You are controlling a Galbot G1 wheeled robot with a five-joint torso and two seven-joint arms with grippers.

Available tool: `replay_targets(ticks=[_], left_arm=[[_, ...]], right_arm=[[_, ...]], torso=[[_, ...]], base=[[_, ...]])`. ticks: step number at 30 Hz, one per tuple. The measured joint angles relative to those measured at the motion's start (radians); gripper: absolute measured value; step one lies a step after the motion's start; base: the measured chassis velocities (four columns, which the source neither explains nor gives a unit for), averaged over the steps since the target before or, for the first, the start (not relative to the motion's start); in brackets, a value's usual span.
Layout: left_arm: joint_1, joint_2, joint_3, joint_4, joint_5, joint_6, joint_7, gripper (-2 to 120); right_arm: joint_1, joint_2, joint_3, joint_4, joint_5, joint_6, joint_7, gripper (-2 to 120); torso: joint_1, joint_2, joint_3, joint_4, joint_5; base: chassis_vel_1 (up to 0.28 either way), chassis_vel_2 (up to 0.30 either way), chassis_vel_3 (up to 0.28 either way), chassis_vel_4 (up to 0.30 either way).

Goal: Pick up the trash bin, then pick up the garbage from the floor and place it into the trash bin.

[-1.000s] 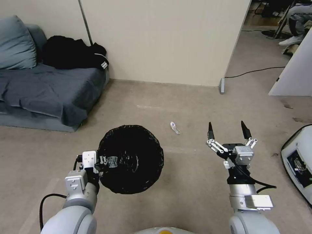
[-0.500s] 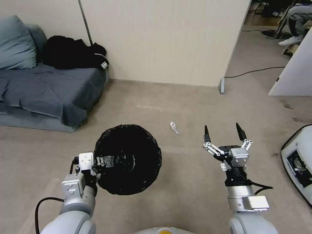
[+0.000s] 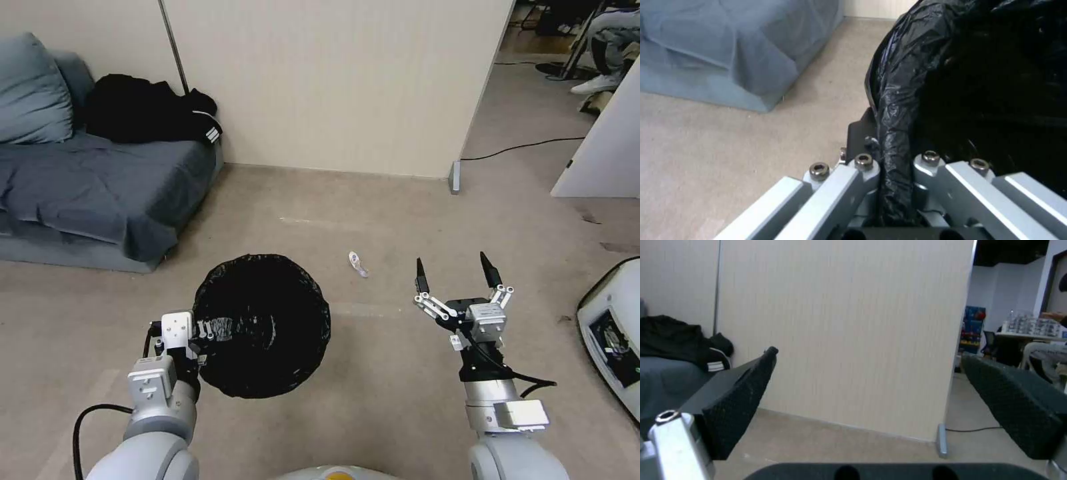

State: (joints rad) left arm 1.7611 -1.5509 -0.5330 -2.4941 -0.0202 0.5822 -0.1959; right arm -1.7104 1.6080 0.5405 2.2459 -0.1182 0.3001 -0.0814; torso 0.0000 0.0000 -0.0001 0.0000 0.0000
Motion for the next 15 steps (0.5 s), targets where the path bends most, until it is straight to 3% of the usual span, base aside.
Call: replay_targets(ticks=[15], left_arm=[[-0.008,-0.008,-0.003,-0.002,-0.011,-0.029,-0.015,1]], right_arm=[[-0.009,0.000,-0.002,-0.011,-0.013,0.010,0.000,100]], torso=[[0.000,0.000,0.000,-0.0001,-0.0001]], base=[[-0.188,0.190,0.190,-0.185]])
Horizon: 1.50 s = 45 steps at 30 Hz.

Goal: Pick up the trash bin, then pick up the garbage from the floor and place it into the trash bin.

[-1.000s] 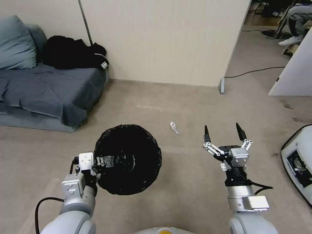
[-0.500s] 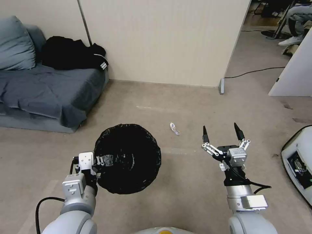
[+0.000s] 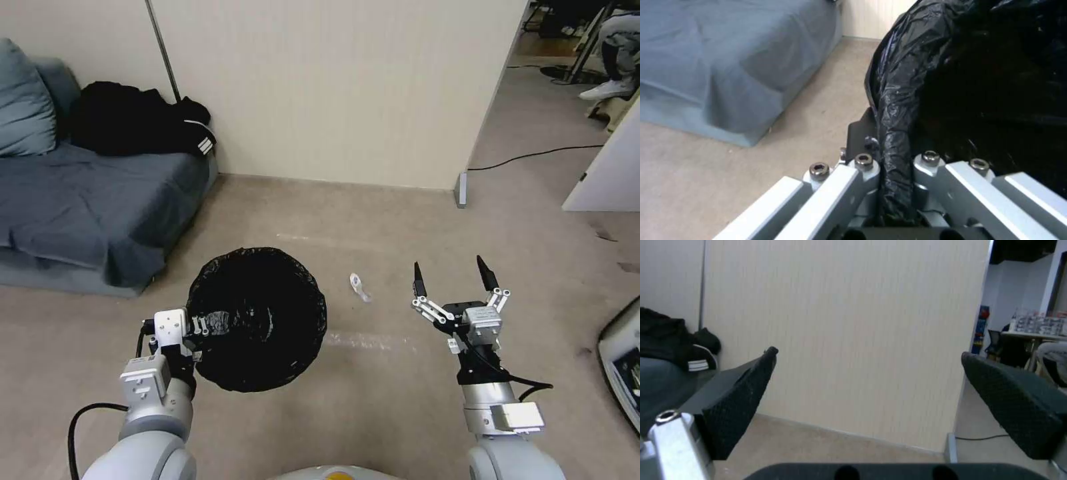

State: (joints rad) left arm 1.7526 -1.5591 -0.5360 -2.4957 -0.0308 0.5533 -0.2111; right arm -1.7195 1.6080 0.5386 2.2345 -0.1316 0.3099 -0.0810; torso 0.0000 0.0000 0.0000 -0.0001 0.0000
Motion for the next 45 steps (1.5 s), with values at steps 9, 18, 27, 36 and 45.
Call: replay_targets(ticks=[9,18,27,36,45], left_arm=[[-0.004,-0.002,0.002,0.002,0.001,-0.001,-0.001,1],[0.001,0.001,-0.002,0.002,0.003,-0.002,-0.001,1],[0.003,0.016,-0.006,0.013,0.003,-0.007,-0.006,1],[-0.010,0.030,-0.007,0.029,0.014,-0.005,-0.013,1],[-0.012,0.034,-0.024,0.041,0.028,0.004,-0.015,1]], right_arm=[[0.008,0.000,0.004,-0.007,0.006,0.035,-0.011,100],[0.027,0.000,0.003,-0.038,-0.010,0.091,-0.022,100],[0.053,-0.039,-0.010,-0.060,-0.031,0.089,-0.006,100],[0.186,-0.194,-0.123,-0.114,0.036,-0.091,0.085,100],[0.345,-0.270,-0.320,-0.335,0.147,-0.242,0.126,100]], torso=[[0.000,0.000,0.000,0.0001,0.0003],[0.000,0.000,0.000,0.0000,0.0001],[0.000,0.000,0.000,-0.0002,0.0002],[0.000,0.000,0.000,0.0001,0.0001],[0.000,0.000,0.000,0.0000,-0.0001]], base=[[-0.186,0.175,0.184,-0.191],[-0.049,0.038,0.043,-0.037],[0.000,0.000,0.000,0.000],[0.000,0.000,0.000,0.000],[0.000,0.000,0.000,0.000]])
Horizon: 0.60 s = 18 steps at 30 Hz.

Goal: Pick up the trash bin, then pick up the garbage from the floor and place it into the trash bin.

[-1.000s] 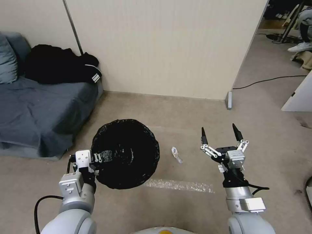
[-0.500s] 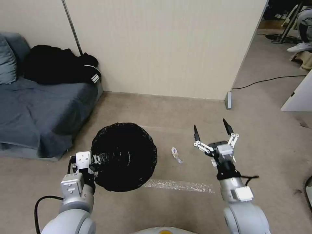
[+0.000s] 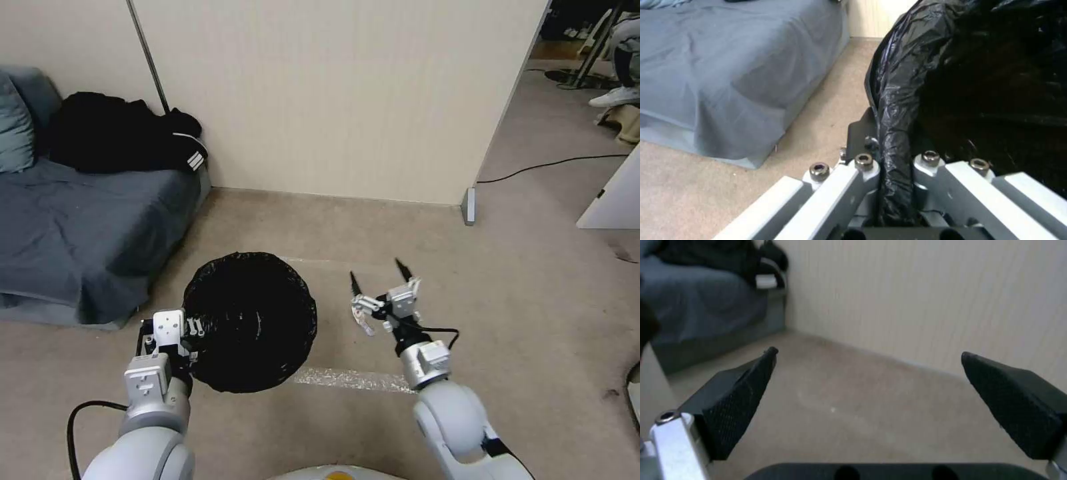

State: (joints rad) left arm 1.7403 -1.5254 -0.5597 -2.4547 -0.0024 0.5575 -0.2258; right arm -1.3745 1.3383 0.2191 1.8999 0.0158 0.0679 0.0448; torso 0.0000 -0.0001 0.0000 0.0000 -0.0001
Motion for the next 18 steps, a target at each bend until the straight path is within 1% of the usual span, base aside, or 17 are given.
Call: replay_targets(ticks=[2,3,5,6,7,9,10,13,14,16,18], left_arm=[[0.000,-0.002,0.000,0.004,0.003,0.000,0.000,1],[0.000,-0.002,0.000,0.004,0.003,0.000,0.000,1],[0.005,-0.005,0.001,0.006,0.006,0.001,-0.001,1],[0.005,-0.005,0.001,0.006,0.006,0.001,-0.001,1],[0.010,-0.005,0.001,0.006,0.007,0.001,-0.001,1],[0.015,-0.005,0.000,0.006,0.007,0.001,-0.001,1],[0.015,-0.005,0.000,0.006,0.007,0.001,-0.001,1],[0.022,-0.006,0.000,0.006,0.007,0.001,-0.002,1],[0.022,-0.006,0.000,0.006,0.007,0.001,-0.002,1],[0.028,-0.008,0.002,0.006,0.010,0.001,-0.002,1],[0.030,-0.009,0.003,0.006,0.012,0.001,-0.002,1]], right_arm=[[0.045,-0.011,-0.045,-0.079,0.030,-0.032,-0.001,100],[0.045,-0.011,-0.045,-0.079,0.030,-0.032,-0.001,100],[0.104,-0.011,-0.078,-0.192,0.039,-0.053,-0.016,100],[0.104,-0.011,-0.078,-0.192,0.039,-0.053,-0.016,100],[0.131,-0.007,-0.086,-0.252,0.038,-0.064,-0.028,100],[0.158,0.000,-0.090,-0.317,0.035,-0.072,-0.038,100],[0.158,0.000,-0.090,-0.317,0.035,-0.072,-0.038,100],[0.190,0.015,-0.087,-0.411,0.028,-0.075,-0.059,100],[0.190,0.015,-0.087,-0.411,0.028,-0.075,-0.059,100],[0.211,0.024,-0.078,-0.479,0.017,-0.071,-0.081,100],[0.218,0.027,-0.075,-0.501,0.013,-0.067,-0.087,100]], torso=[[0.000,0.000,0.000,0.0000,0.0000],[0.000,0.000,0.000,0.0000,0.0000],[0.000,0.000,0.000,0.0000,0.0000],[0.000,0.000,0.000,0.0000,0.0000],[0.000,0.000,0.000,0.0000,0.0002],[0.000,0.000,0.000,0.0001,0.0000],[0.000,0.000,0.000,0.0001,0.0000],[0.000,0.000,0.000,0.0000,0.0001],[0.000,0.000,0.000,0.0000,0.0001],[0.000,0.000,0.000,0.0000,0.0001],[0.000,0.000,0.000,0.0000,0.0001]], base=[[0.000,0.000,0.000,0.000],[0.000,0.000,0.000,0.000],[0.000,0.000,0.000,0.000],[0.000,0.000,0.000,0.000],[0.000,0.000,0.000,0.000],[0.000,0.000,0.000,0.000],[0.000,0.000,0.000,0.000],[0.000,0.000,0.000,0.000],[0.000,0.000,0.000,0.000],[0.000,0.000,0.000,0.000],[0.000,0.000,0.000,0.000]])
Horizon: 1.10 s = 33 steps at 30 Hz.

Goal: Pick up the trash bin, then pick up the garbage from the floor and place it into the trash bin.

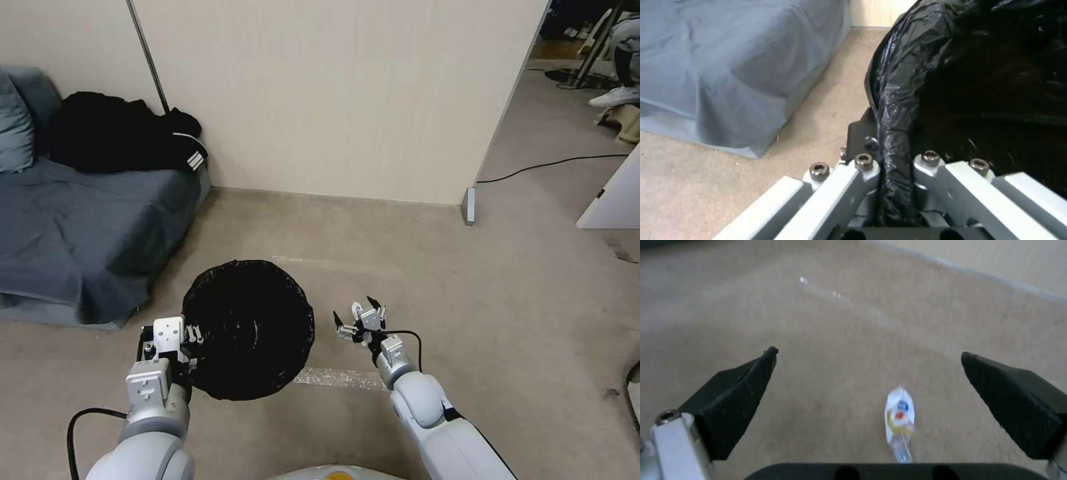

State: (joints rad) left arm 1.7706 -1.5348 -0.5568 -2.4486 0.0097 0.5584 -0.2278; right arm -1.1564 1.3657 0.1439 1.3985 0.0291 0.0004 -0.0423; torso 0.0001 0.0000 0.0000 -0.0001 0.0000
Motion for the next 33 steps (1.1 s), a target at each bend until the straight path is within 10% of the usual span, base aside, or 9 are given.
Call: replay_targets(ticks=[33], left_arm=[[0.038,-0.013,0.024,0.006,0.038,-0.015,-0.002,1]], right_arm=[[0.202,0.094,0.074,-0.438,-0.116,0.056,-0.034,100]], torso=[[0.000,0.000,0.000,0.0001,0.0000]], base=[[0.000,0.000,0.000,0.000]])
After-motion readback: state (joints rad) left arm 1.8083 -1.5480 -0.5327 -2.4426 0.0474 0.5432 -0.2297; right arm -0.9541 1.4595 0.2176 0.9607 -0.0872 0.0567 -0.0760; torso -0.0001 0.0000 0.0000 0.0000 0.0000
